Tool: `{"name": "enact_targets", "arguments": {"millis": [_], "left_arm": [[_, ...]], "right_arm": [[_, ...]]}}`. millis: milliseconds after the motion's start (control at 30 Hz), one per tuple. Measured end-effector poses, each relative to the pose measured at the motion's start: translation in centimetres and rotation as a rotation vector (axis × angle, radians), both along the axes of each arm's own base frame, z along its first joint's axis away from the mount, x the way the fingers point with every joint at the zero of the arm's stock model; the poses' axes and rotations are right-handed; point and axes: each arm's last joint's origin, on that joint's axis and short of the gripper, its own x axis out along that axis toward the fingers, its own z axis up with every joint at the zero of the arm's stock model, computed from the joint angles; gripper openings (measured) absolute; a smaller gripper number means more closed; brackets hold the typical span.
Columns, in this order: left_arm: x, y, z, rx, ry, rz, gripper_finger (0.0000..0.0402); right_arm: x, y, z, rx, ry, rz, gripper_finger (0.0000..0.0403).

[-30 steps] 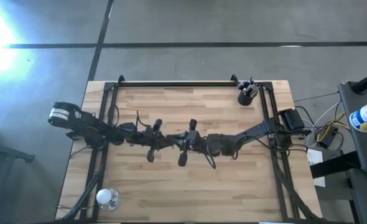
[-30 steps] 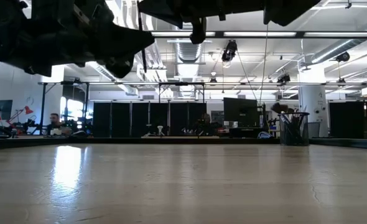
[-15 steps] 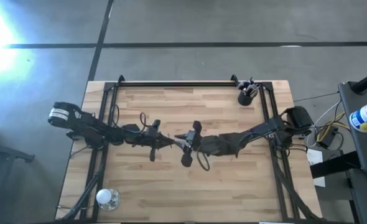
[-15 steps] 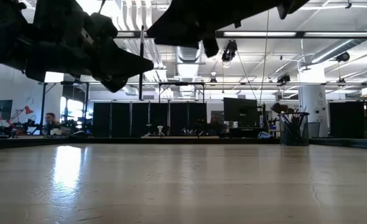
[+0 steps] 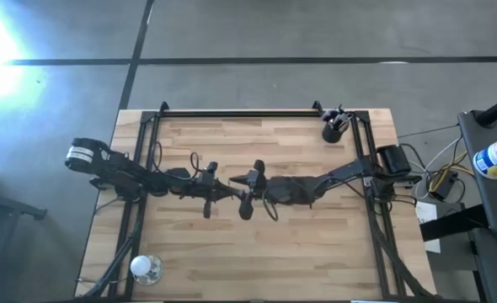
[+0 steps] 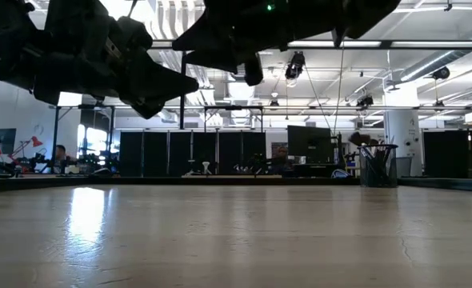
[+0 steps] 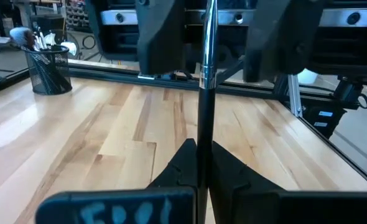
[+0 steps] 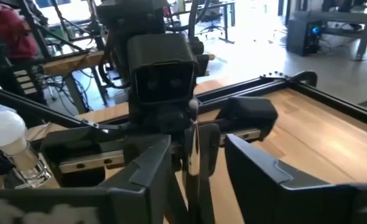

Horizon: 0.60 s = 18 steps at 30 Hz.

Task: Put items in baskets/containers
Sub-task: Put the eyeshadow brush into the pen holder

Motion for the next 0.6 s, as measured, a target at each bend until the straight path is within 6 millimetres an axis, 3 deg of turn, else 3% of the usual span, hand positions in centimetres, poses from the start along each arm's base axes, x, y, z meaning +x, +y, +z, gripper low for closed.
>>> {"name": "enact_targets", "arguments": {"millis": [300, 500, 600], "left_arm": [[0.0, 0.0, -0.1, 0.002, 0.018, 0.000, 0.0014], [-0.1, 0.2, -0.2, -0.014, 0.022, 0.075, 0.0080], [-0.7, 0.6, -0.3, -0.004, 0.025, 0.116, 0.0107]], "right_arm": [[0.3, -0.3, 0.4, -0.056, -0.009, 0.012, 0.0025], [-0.4, -0.6, 0.5, -0.092, 0.009, -0.086, 0.0012], [-1.7, -1.0, 1.5, -0.125, 0.037, -0.166, 0.0011]]}}
